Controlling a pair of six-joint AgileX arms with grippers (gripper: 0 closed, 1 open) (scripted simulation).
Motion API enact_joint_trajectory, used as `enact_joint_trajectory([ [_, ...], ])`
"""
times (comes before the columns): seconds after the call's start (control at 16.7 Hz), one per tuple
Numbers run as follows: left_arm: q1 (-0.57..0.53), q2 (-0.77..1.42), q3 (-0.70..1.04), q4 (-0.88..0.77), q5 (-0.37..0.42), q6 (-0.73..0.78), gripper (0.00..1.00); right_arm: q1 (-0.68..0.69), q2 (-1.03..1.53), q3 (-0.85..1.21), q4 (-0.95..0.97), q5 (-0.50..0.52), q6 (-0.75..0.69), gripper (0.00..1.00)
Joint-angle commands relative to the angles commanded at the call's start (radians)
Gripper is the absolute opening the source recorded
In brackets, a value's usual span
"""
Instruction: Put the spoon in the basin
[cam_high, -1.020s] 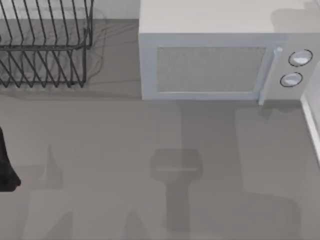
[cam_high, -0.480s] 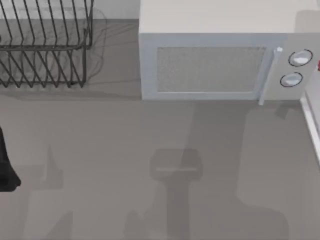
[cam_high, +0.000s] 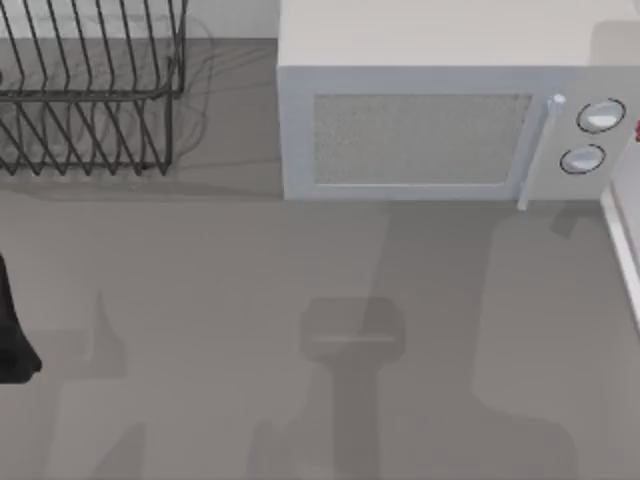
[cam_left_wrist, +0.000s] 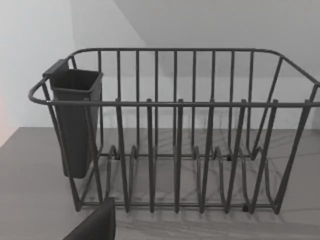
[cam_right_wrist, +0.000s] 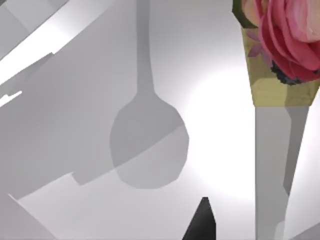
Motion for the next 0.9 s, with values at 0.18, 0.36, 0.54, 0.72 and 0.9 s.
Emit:
enact_joint_trajectory([
  [0.18, 0.0, 0.0, 0.0, 0.0, 0.0, 0.0, 1.0, 0.0, 0.0, 0.0, 0.0, 0.0, 0.0, 0.53],
  [0.36, 0.0, 0.0, 0.0, 0.0, 0.0, 0.0, 1.0, 0.0, 0.0, 0.0, 0.0, 0.0, 0.0, 0.75],
  [0.54, 0.0, 0.0, 0.0, 0.0, 0.0, 0.0, 1.0, 0.0, 0.0, 0.0, 0.0, 0.0, 0.0, 0.98],
  [0.72, 0.0, 0.0, 0.0, 0.0, 0.0, 0.0, 1.0, 0.0, 0.0, 0.0, 0.0, 0.0, 0.0, 1.0],
  [0.9, 0.0, 0.0, 0.0, 0.0, 0.0, 0.0, 1.0, 0.0, 0.0, 0.0, 0.0, 0.0, 0.0, 1.0],
])
